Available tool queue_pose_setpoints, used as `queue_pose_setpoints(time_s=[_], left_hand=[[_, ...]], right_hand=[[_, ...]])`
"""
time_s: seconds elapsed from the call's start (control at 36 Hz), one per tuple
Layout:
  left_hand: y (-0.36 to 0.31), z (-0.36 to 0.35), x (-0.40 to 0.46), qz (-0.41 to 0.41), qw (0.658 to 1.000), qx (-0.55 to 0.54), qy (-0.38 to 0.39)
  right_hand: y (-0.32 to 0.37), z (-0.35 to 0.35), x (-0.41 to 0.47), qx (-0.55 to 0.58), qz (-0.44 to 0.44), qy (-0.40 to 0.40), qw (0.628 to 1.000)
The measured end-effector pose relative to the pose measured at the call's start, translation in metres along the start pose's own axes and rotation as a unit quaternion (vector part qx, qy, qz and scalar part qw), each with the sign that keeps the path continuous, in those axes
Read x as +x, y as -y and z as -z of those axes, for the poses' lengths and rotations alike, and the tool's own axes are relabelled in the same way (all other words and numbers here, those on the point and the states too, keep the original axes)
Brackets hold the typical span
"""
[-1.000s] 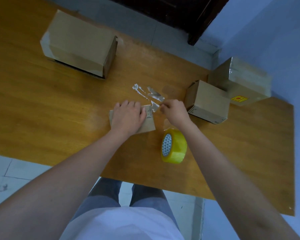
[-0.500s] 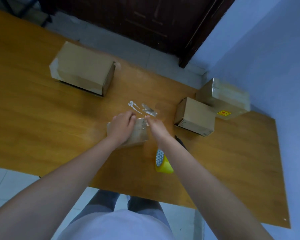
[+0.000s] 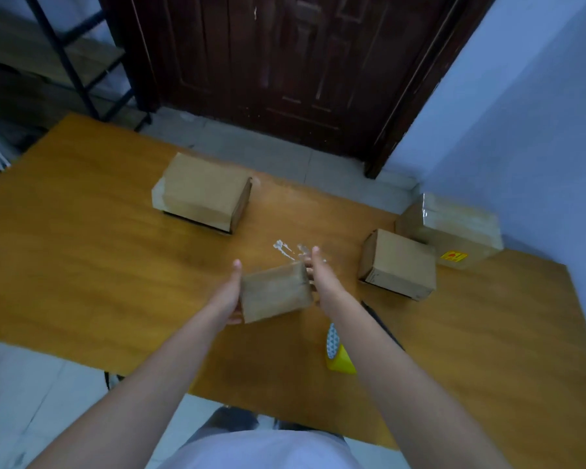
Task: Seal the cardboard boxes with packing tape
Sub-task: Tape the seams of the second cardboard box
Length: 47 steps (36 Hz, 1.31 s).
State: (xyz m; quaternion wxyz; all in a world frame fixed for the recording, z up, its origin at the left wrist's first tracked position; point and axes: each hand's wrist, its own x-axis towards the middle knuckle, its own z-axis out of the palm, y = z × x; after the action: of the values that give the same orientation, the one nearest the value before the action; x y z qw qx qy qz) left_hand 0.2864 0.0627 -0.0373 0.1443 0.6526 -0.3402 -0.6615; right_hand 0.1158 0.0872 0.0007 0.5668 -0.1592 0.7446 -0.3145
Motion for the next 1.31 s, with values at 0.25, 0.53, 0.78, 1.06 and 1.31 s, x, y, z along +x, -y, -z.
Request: queue_pose_setpoints(time_s=[0.25,0.53,0.78,1.06,1.31], left_hand=[[0.004,-0.008,0.002,-0.212,0.977,-0.003,-0.016],[0.027,-0.029,0.013,-0.238,0.951,0.178,-0.087],[0.024,-0.026,0.029,-0.227,0.956,0.188,0.0],[0.054,-0.029,0.021,-0.123,0.943,0.302,-0.064],[0.075,-0.086,-0.014,-0.16,0.929,0.332,0.043]], right_hand=[[-0.004,0.02,-0.004,-0.153,0.171,-0.108,0.967],[-0.03,0.032,0.003,-0.467,0.173,-0.103,0.861],[-0.029,0.091,0.001,-0.378,0.144,-0.188,0.895],[-0.051,0.114,0.025,-0.201,-0.132,-0.029,0.97],[-0.058,0.099,0.048,-0.182,-0.179,-0.006,0.967]])
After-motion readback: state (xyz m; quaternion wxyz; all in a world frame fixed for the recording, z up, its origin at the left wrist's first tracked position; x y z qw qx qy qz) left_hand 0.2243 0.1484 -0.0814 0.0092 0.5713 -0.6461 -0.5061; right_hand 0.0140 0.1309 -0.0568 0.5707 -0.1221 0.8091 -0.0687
